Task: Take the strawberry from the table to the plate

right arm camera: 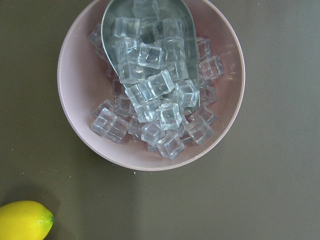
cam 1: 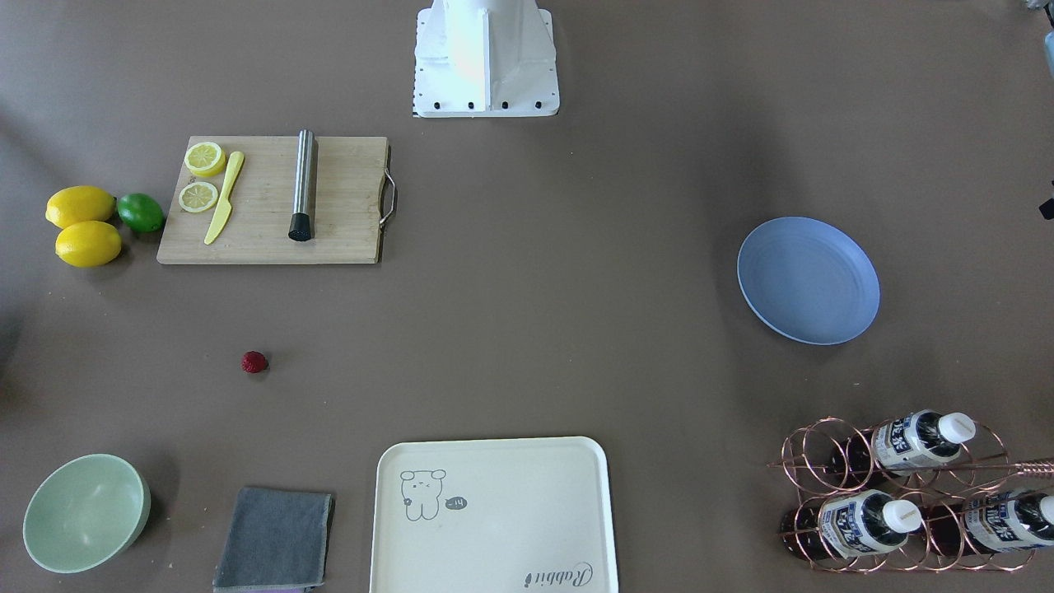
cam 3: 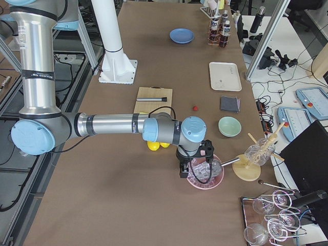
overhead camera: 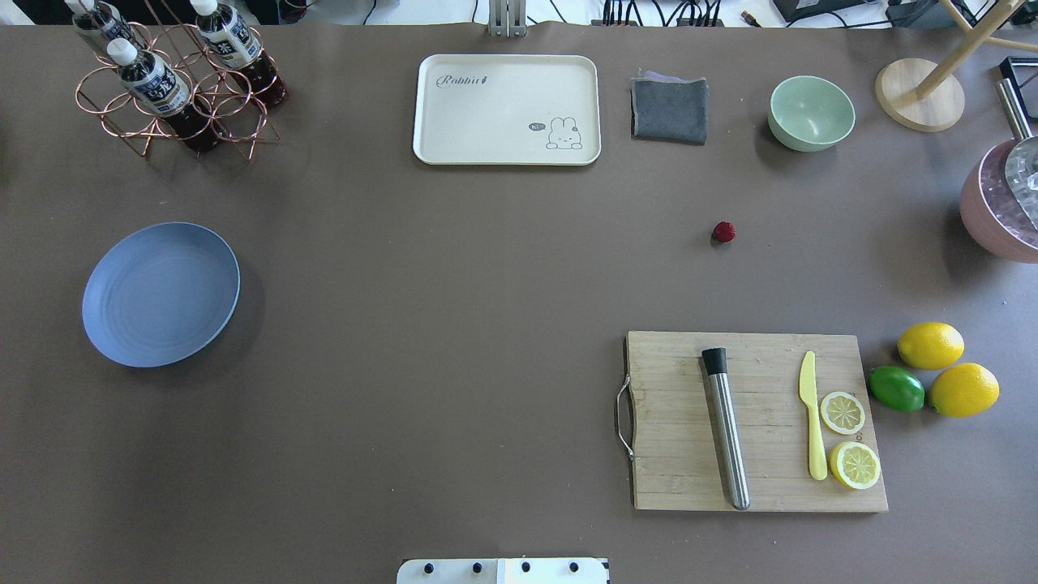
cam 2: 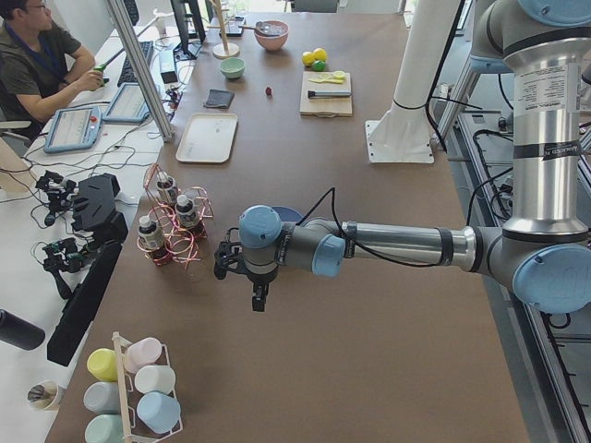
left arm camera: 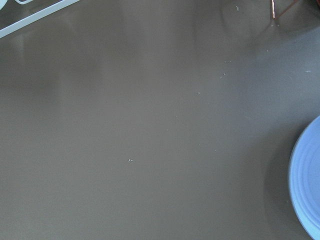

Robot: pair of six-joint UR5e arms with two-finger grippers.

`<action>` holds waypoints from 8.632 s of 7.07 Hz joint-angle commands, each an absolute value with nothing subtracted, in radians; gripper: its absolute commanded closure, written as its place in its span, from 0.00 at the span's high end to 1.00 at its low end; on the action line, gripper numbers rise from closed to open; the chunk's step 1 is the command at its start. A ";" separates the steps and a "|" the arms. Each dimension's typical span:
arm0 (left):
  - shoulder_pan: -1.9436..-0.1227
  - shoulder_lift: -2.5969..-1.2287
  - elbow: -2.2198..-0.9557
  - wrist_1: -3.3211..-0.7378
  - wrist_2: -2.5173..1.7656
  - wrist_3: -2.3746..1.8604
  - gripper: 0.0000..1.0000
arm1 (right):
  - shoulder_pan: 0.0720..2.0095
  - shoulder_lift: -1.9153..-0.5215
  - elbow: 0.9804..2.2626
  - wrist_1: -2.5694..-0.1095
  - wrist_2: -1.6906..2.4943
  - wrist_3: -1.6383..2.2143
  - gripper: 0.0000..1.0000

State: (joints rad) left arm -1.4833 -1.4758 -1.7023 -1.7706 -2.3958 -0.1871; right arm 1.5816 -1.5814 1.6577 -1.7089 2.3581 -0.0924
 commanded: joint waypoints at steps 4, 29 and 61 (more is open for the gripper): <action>-1.483 -1.474 -1.706 -1.766 -2.411 -0.192 0.98 | 1.580 -1.580 1.675 -1.709 2.358 -0.097 1.00; -0.736 -1.880 -1.724 -2.151 -2.093 -1.369 0.00 | 1.301 -1.540 1.852 -1.575 2.418 0.448 1.00; -0.883 -1.761 -1.718 -2.092 -2.043 -0.948 0.76 | 0.424 -0.861 1.579 -1.355 1.813 1.422 0.00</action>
